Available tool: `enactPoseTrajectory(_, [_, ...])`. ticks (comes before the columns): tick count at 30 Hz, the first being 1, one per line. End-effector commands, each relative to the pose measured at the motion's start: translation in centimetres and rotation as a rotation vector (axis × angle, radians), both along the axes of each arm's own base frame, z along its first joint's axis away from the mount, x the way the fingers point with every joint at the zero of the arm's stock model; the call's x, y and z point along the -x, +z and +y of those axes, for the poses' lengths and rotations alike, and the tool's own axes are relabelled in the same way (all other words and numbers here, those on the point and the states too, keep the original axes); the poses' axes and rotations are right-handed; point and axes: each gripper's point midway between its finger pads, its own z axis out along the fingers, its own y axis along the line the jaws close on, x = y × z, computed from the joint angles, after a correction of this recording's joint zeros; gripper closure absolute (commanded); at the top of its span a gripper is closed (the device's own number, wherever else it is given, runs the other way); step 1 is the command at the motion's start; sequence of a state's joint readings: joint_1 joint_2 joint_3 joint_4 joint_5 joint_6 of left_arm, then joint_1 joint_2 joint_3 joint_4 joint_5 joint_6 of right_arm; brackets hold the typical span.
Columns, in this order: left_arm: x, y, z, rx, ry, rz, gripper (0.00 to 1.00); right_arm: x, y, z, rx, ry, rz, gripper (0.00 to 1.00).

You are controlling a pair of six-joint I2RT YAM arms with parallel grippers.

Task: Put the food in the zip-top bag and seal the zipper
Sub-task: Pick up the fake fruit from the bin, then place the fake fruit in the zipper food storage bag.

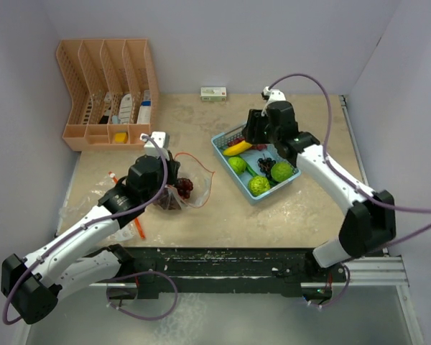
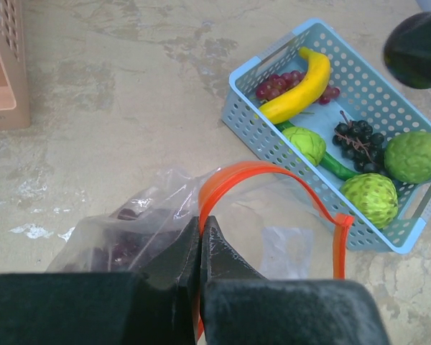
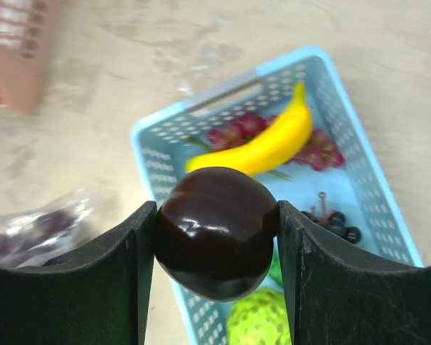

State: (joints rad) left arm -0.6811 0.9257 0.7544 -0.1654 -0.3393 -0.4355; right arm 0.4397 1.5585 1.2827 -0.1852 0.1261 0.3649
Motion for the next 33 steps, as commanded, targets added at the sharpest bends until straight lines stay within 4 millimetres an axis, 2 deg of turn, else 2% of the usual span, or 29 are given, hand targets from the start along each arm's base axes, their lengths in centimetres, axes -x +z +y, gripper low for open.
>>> enactPoseTrajectory(1, [-0.8,0.0,0.0,0.02,0.038,-0.006,1.0,4.1,4.1,4.0,-0.135,0.229,-0.086,0.75])
enactPoseTrajectory(7, [-1.5,0.0,-0.8,0.027,0.026,0.001,1.0,11.5,8.9,10.1,-0.27,0.557,-0.205,0.75])
enactPoseTrajectory(11, [-1.6,0.6,-0.8,0.032,0.032,-0.006,1.0,15.7,11.0,12.4,-0.398,0.737,-0.238,0.76])
enactPoseTrajectory(15, [-1.6,1.1,-0.7,0.039,0.037,-0.014,1.0,18.7,11.8,13.7,-0.445,0.855,-0.266,0.76])
enactPoseTrajectory(17, [-1.5,1.2,-0.6,0.041,0.038,-0.015,1.0,19.5,11.7,14.6,-0.456,0.903,-0.264,0.76])
enactPoseTrajectory(18, [-1.5,1.3,-0.6,0.042,0.038,-0.016,1.0,19.9,10.0,15.1,-0.451,0.911,-0.224,0.75])
enactPoseTrajectory(23, [-1.3,2.2,-0.8,0.065,0.028,-0.029,1.0,20.0,6.9,18.3,-0.446,0.919,-0.14,0.76])
enactPoseTrajectory(24, [-1.3,2.4,-0.7,0.069,0.028,-0.031,1.0,19.5,5.8,18.6,-0.424,0.888,-0.12,0.76])
enactPoseTrajectory(25, [-1.2,2.7,-0.7,0.073,0.025,-0.034,1.0,18.6,5.7,19.0,-0.405,0.851,-0.123,0.76])
enactPoseTrajectory(29, [-0.8,3.4,-0.4,0.081,0.025,-0.047,1.0,15.9,3.0,19.4,-0.319,0.736,-0.078,0.74])
enactPoseTrajectory(30, [-0.7,3.4,-0.4,0.081,0.024,-0.047,1.0,15.2,2.5,19.4,-0.303,0.704,-0.072,0.71])
enactPoseTrajectory(33, [-0.6,3.3,-0.2,0.082,0.024,-0.043,1.0,13.5,2.0,19.4,-0.276,0.627,-0.083,0.53])
